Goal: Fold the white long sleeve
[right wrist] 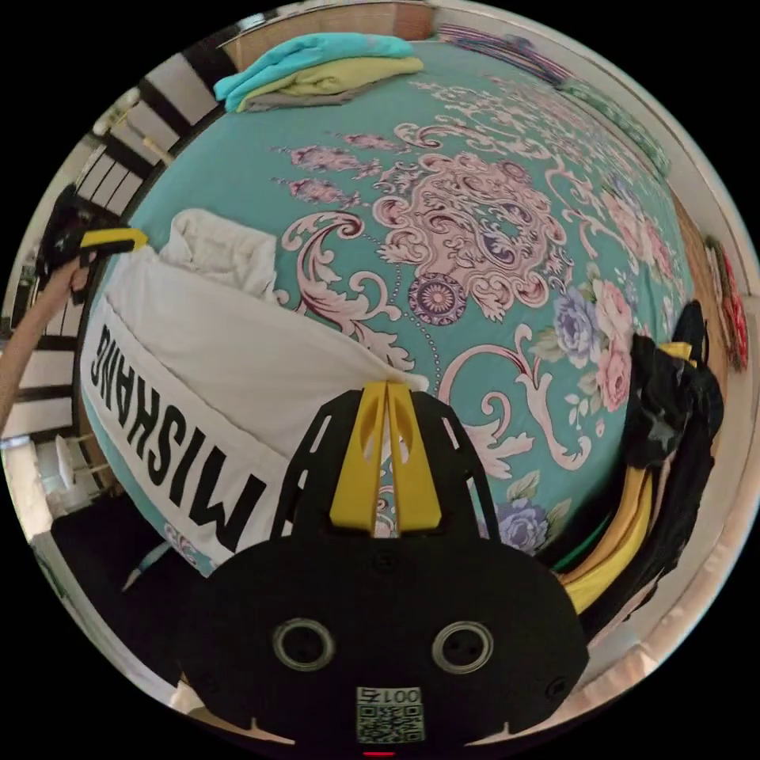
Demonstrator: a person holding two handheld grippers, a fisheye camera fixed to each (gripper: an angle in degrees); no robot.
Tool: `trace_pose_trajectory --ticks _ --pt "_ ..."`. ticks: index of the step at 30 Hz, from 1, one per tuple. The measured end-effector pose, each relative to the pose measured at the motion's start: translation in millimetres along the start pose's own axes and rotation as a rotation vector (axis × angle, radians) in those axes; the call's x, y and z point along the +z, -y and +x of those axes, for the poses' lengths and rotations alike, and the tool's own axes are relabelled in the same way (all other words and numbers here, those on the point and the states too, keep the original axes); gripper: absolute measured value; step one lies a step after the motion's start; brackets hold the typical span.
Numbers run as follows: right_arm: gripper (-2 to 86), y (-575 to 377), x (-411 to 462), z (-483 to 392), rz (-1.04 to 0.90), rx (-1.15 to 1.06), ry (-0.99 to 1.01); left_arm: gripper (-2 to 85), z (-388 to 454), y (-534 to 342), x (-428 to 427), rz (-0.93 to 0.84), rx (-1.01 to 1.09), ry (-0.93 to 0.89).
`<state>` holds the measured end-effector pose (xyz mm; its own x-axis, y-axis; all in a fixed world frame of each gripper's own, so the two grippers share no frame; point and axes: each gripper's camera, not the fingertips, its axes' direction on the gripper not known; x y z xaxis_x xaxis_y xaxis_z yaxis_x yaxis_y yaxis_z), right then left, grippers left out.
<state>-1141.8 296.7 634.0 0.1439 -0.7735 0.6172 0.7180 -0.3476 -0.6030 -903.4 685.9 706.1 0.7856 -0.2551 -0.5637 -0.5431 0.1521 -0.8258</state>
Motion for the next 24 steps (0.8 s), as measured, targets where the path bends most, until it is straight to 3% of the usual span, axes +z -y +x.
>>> trace_pose_trajectory --ticks 4,7,10,13,15,18,22,24 --pt "1.9 -29.5 -15.3 16.8 0.037 0.019 -0.068 -0.4 71.9 -13.3 -39.5 0.142 0.040 -0.082" --pt "4.9 -56.3 -15.2 32.7 -0.035 0.010 -0.017 2.5 179.4 -21.0 -42.7 0.136 0.257 -0.227" --pt "7.7 -93.9 -18.6 42.2 -0.026 0.063 0.116 11.5 298.8 -34.1 -33.8 0.138 0.440 -0.359" --pt "8.0 -135.4 -18.3 44.7 0.007 0.154 0.219 14.5 407.7 -49.5 -12.8 0.058 0.648 -0.284" --pt "7.3 -164.0 -18.1 46.3 0.055 0.216 0.314 13.4 465.1 -64.3 6.2 0.059 0.754 -0.103" --pt "6.6 -192.7 -17.6 51.8 0.105 0.268 0.384 10.8 503.5 -76.4 31.0 -0.002 0.809 0.065" --pt "6.9 -219.7 -14.0 63.2 0.135 0.300 0.404 3.7 508.7 -85.6 27.0 0.033 0.767 0.044" --pt "8.7 -236.5 -5.6 72.6 0.142 0.343 0.400 1.2 494.0 -89.3 8.6 0.096 0.667 -0.058"
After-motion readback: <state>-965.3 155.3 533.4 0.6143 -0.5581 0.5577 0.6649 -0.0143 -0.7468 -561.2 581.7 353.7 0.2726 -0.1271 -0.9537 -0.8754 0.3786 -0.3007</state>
